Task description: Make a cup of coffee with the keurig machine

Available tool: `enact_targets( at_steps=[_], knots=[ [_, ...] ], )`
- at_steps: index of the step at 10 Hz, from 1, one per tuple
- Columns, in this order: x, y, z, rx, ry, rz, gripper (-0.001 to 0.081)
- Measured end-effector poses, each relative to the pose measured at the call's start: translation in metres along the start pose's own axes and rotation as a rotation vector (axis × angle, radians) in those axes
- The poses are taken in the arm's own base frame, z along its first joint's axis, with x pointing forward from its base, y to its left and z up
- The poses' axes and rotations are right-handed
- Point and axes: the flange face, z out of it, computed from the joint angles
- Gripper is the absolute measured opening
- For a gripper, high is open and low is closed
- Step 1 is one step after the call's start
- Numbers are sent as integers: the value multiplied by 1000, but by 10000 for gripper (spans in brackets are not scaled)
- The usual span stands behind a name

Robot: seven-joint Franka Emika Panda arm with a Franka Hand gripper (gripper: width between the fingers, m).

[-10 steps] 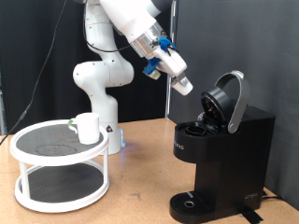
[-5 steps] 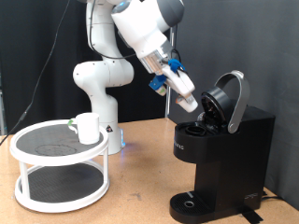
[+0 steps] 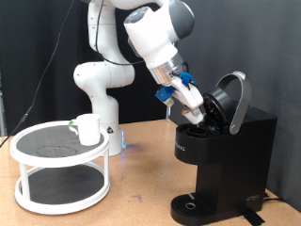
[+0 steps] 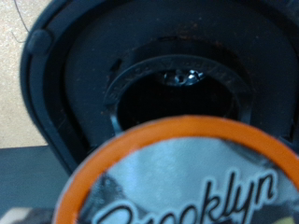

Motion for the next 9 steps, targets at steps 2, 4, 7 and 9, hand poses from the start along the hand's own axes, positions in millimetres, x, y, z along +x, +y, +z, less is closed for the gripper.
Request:
enact_targets(
  at_steps=[2,4,7,9],
  knots=[
    [2,-2,9,1,23,6,398],
    [4,-3,15,9,30,9,398],
    [7,-7,25,15,38,16,398],
    [7,-7,27,15,42,19,398]
  ],
)
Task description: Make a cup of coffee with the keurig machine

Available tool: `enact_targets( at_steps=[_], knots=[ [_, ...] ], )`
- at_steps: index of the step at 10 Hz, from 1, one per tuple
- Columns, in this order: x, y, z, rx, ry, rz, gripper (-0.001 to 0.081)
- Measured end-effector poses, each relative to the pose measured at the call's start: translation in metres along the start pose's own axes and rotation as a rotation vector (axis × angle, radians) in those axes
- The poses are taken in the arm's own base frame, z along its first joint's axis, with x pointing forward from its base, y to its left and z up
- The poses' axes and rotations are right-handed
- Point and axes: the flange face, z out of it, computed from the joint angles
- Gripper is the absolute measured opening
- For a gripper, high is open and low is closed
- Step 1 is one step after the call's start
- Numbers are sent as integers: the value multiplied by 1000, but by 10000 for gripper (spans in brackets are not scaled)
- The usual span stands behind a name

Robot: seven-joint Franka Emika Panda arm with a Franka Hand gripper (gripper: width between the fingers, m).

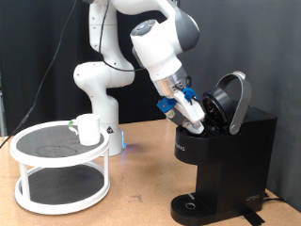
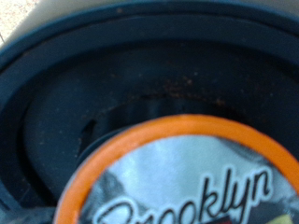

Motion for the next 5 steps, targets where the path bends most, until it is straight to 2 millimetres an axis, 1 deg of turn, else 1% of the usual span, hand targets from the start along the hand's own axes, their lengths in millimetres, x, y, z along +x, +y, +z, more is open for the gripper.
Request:
enact_targets(
  at_steps=[4,5],
  knots=[
    [-2,2,6,2,6,18,398],
    [-1,2,9,0,11,19,468]
  ],
)
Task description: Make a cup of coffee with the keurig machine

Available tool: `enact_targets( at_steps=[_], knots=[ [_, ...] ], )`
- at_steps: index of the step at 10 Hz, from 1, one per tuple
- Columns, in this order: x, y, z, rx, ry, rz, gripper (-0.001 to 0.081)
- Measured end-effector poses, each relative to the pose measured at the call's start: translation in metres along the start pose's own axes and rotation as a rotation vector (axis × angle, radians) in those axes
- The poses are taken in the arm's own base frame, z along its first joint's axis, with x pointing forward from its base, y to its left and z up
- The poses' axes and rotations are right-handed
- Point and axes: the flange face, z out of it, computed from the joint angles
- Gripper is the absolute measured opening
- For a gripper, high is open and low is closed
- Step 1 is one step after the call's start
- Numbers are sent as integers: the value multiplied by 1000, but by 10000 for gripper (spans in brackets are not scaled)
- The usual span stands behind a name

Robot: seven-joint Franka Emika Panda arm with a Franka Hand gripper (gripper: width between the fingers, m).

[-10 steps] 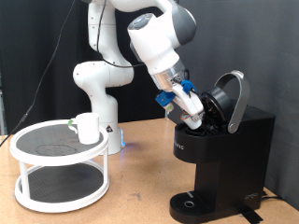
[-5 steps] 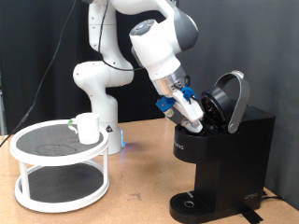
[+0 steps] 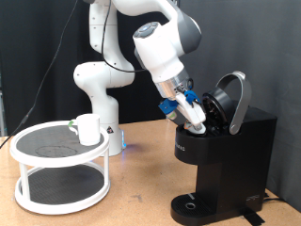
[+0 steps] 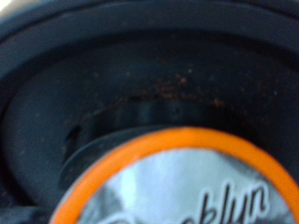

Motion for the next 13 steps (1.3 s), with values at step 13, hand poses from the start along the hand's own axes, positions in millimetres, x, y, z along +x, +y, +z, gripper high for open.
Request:
enact_targets(
  at_steps=[13],
  knots=[
    [2,9,-44,-111,-107,-31,734]
  ],
)
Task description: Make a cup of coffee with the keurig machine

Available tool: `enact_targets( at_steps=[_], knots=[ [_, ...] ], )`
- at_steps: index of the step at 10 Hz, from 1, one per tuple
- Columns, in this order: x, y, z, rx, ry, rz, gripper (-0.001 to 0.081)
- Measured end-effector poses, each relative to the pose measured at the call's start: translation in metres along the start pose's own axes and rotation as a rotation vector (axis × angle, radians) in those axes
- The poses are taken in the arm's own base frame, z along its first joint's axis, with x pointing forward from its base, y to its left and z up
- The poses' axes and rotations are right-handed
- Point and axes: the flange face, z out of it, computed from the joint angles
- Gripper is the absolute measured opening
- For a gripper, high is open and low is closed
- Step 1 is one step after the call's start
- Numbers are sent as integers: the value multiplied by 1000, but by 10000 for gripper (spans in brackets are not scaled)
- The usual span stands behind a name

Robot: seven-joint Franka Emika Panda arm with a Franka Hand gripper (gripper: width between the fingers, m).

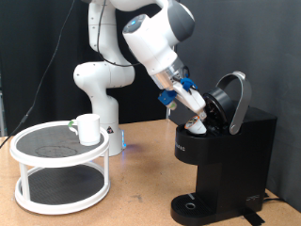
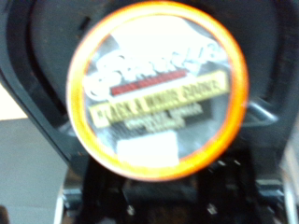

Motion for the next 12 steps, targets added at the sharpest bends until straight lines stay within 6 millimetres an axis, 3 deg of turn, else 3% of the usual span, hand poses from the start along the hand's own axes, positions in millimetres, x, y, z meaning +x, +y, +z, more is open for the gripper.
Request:
enact_targets(
  at_steps=[3,12],
  knots=[
    [4,5,-15,7,56,-12,734],
    [10,19,17,58,134,24,734]
  ],
)
